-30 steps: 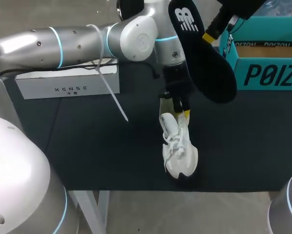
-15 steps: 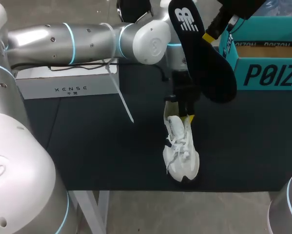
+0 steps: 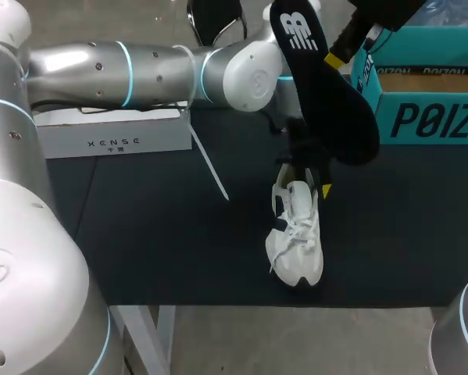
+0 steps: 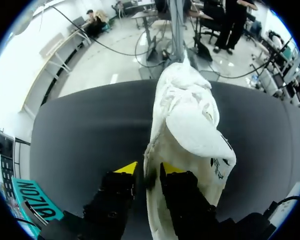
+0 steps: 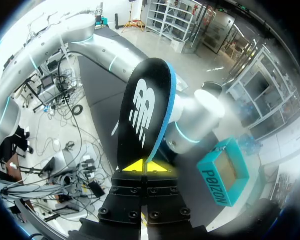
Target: Take the shoe out of the shoebox, open the shoe tongue, remove and reinsert the insole, then place the shoe into the shoebox
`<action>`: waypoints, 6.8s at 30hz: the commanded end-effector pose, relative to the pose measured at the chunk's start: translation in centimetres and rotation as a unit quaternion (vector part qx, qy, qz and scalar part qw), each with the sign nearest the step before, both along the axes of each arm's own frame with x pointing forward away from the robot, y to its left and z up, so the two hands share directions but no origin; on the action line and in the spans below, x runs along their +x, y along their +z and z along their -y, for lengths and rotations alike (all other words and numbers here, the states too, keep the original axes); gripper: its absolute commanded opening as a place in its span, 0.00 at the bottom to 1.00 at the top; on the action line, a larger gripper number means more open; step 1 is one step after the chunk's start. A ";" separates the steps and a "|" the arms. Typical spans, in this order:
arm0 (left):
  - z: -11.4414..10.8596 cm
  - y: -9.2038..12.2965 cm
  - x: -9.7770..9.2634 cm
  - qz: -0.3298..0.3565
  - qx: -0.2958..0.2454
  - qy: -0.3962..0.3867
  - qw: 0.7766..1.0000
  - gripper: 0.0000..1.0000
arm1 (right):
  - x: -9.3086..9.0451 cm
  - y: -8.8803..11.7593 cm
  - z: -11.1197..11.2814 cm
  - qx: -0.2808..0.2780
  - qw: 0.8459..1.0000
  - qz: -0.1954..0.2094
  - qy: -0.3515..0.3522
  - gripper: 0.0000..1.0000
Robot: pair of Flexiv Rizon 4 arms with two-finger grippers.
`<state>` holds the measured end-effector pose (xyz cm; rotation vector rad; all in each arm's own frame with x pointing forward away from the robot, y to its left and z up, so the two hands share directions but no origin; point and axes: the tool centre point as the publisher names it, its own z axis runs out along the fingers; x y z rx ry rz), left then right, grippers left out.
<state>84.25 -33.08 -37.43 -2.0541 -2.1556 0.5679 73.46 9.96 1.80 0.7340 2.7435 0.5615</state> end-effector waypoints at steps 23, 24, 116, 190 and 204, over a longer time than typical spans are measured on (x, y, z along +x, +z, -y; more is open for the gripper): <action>-5.9 8.5 6.5 0.052 -0.402 0.241 0.882 1.00 | 0.1 0.0 -0.1 0.000 1.000 -0.001 0.000 0.00; -6.4 8.4 6.5 0.053 -0.427 0.247 0.868 1.00 | 0.1 0.0 -0.1 0.000 1.000 -0.001 0.000 0.00; -7.3 17.1 -1.1 0.134 -0.697 0.067 0.701 1.00 | 0.5 -5.1 7.7 -0.011 0.992 -0.111 -0.055 0.00; -7.3 17.1 -1.1 0.134 -0.697 0.067 0.701 1.00 | 7.1 -16.1 6.0 0.017 0.963 -0.268 -0.019 0.00; -6.2 16.5 -2.2 0.149 -0.705 0.044 0.692 1.00 | 6.7 -16.0 5.0 0.020 0.956 -0.294 -0.016 0.00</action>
